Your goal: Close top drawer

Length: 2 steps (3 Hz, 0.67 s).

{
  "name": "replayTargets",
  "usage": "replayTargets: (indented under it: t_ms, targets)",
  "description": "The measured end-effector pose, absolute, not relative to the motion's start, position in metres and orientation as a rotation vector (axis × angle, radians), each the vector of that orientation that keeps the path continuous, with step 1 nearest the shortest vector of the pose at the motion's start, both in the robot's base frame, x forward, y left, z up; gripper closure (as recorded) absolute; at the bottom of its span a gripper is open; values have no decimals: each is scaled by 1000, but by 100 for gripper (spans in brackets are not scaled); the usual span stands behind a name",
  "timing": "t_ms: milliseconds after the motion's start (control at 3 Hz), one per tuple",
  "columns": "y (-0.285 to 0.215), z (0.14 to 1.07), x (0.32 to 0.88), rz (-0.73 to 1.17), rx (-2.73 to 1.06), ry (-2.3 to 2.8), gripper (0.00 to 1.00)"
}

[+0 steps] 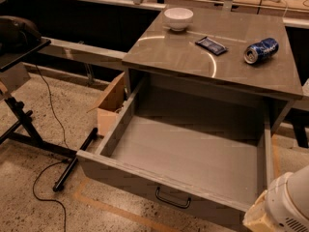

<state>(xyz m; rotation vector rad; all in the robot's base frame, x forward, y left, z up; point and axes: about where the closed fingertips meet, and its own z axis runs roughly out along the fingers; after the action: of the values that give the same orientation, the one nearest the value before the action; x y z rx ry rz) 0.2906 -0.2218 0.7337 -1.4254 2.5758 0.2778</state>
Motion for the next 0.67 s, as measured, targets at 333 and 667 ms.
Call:
replayTargets:
  t_ms: [333,667]
  targets:
    - [-211,723,284,217,-1456,2525,100]
    - [-208,714,299,89,-1487,2392,100]
